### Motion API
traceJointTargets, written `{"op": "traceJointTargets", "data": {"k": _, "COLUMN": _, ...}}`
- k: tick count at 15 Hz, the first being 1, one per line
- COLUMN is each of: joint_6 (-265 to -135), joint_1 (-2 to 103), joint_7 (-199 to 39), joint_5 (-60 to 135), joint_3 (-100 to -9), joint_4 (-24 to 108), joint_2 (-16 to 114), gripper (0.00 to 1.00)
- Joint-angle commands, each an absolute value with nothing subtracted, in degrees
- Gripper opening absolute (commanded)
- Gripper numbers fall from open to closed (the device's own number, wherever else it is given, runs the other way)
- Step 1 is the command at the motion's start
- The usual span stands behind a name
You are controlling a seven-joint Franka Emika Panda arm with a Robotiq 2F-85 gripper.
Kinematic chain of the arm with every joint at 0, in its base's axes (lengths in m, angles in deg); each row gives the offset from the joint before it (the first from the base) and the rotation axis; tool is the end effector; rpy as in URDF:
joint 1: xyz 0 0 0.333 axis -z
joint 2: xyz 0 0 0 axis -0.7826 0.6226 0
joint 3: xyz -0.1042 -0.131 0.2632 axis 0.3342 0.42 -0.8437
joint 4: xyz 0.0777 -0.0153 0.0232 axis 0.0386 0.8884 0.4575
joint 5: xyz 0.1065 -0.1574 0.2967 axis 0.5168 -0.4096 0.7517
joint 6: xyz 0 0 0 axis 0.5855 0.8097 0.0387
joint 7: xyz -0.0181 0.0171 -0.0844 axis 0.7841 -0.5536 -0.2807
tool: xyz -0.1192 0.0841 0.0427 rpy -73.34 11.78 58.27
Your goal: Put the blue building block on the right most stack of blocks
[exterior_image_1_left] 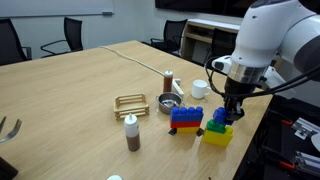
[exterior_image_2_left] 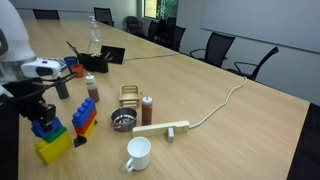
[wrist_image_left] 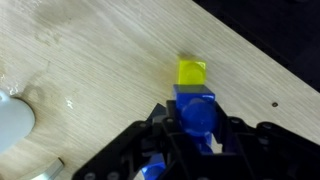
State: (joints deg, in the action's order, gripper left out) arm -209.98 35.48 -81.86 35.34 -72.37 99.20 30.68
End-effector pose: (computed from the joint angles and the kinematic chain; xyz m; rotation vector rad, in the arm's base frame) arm 0.3505 0.1991 0.2431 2.9783 0.7371 -0.0560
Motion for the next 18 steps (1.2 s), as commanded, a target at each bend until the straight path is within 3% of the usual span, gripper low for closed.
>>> {"op": "traceJointTargets", "data": {"k": 1, "joint_6": -211.8, "joint_1": 36.2, "joint_7": -83.9, "joint_5": 33.6, "joint_3": -72.7, "joint_4": 99.0, "joint_2": 31.6, "gripper": 0.10}}
{"op": "traceJointTargets", "data": {"k": 18, "joint_6": -215.1, "joint_1": 36.0, "joint_7": -80.8, "joint_5": 37.3, "joint_3": -72.7, "joint_4": 98.2, "joint_2": 36.3, "gripper": 0.10}}
